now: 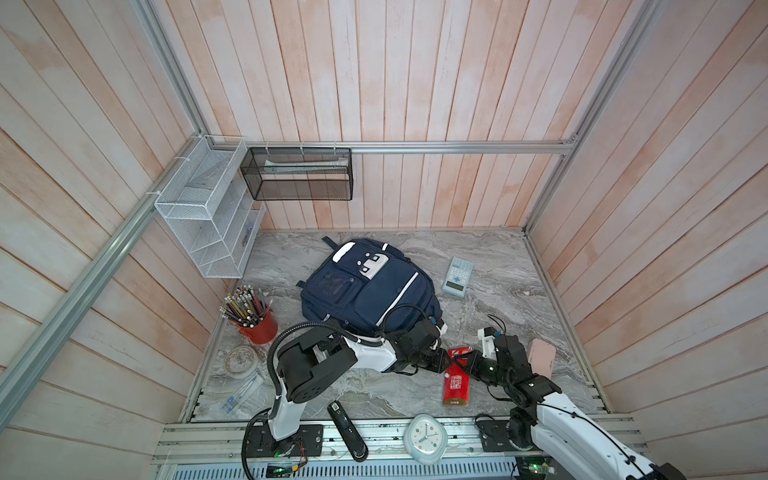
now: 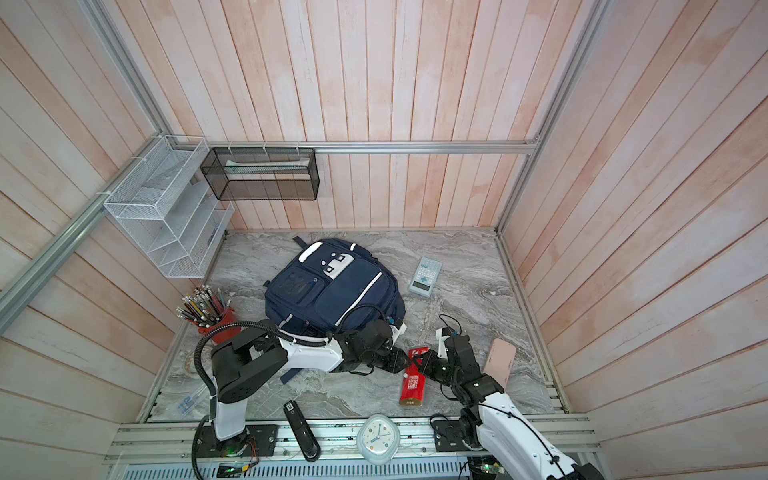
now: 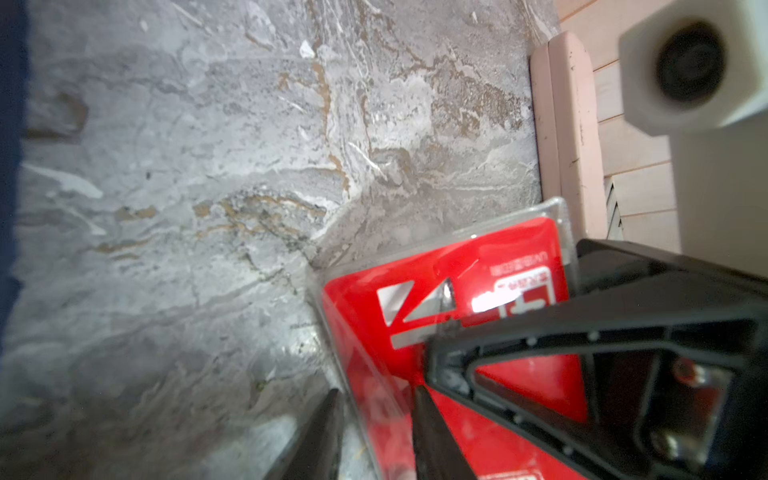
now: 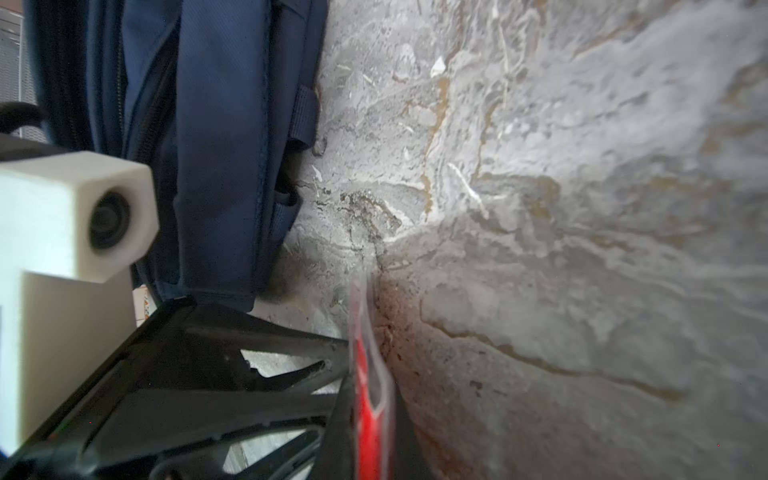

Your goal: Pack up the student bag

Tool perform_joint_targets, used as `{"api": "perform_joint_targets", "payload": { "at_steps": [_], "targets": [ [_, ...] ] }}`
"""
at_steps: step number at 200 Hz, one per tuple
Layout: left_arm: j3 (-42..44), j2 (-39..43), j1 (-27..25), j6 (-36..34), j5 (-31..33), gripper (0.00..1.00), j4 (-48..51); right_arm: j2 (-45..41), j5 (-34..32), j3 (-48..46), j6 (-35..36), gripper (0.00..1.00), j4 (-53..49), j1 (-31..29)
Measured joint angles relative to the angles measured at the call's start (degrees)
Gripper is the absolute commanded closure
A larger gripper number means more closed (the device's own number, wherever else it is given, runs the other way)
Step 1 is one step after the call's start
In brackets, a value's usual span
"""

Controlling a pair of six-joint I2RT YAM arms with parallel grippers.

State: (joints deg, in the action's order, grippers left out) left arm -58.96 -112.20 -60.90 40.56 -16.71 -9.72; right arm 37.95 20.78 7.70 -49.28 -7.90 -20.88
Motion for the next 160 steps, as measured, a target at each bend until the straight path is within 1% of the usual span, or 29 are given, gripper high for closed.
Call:
{"api": "perform_joint_targets", "payload": {
  "at_steps": [3,19,25,32,56,78,92,104,120,130,145,160],
  "targets": [
    [0.0,0.26,0.0,-0.02,0.24,0.58,0.42,-0.48,-0.28,0.31,-0.02,1.0,-0.59,0.0],
    [0.0,2.95,0.02,-0.5,0.9,0.41,3.74,-4.02,-2.75,2.67,-0.02,1.0,-3.34,-0.07],
    [-0.04,4.81,0.09,-0.81,1.29,0.32,5.16,-5.42,-3.69,3.8,-0.02,1.0,-4.33,-0.04],
    [-0.24,7.1,0.17,-1.38,1.75,0.28,6.62,-6.6,-4.72,5.2,0.11,1.0,-5.2,0.07],
    [-2.93,15.34,0.2,-3.85,3.56,0.27,11.87,-7.74,-8.48,10.43,1.9,1.0,-6.36,1.01],
    [-6.54,22.08,0.5,-7.52,8.37,0.27,15.96,-5.97,-10.88,13.07,4.17,1.0,-5.6,2.89],
    [-8.98,23.67,1.92,-10.51,12.5,0.34,19.04,-3.3,-10.86,13.42,5.18,1.0,-4.04,4.59],
    [-10.34,23.32,3.72,-13.09,16.59,0.41,21.22,-0.7,-10.47,13.44,5.86,1.0,-2.69,5.84],
    [-10.58,21.14,6.12,-16.02,21.42,0.42,24.2,2.58,-9.88,13.44,6.36,1.0,-0.74,6.86],
    [-10.64,18.75,7.23,-17.7,23.89,0.42,26.01,4.28,-9.25,13.44,6.71,1.0,0.66,7.19],
    [-11.63,14.05,8.11,-19.82,27.5,0.36,29.07,6.43,-8.02,13.46,6.91,1.0,3.06,7.34],
    [-13.97,8.57,8.28,-21.53,30.91,0.34,32.06,8.41,-6.43,13.44,6.84,1.0,5.6,7.34]
  ]
}}
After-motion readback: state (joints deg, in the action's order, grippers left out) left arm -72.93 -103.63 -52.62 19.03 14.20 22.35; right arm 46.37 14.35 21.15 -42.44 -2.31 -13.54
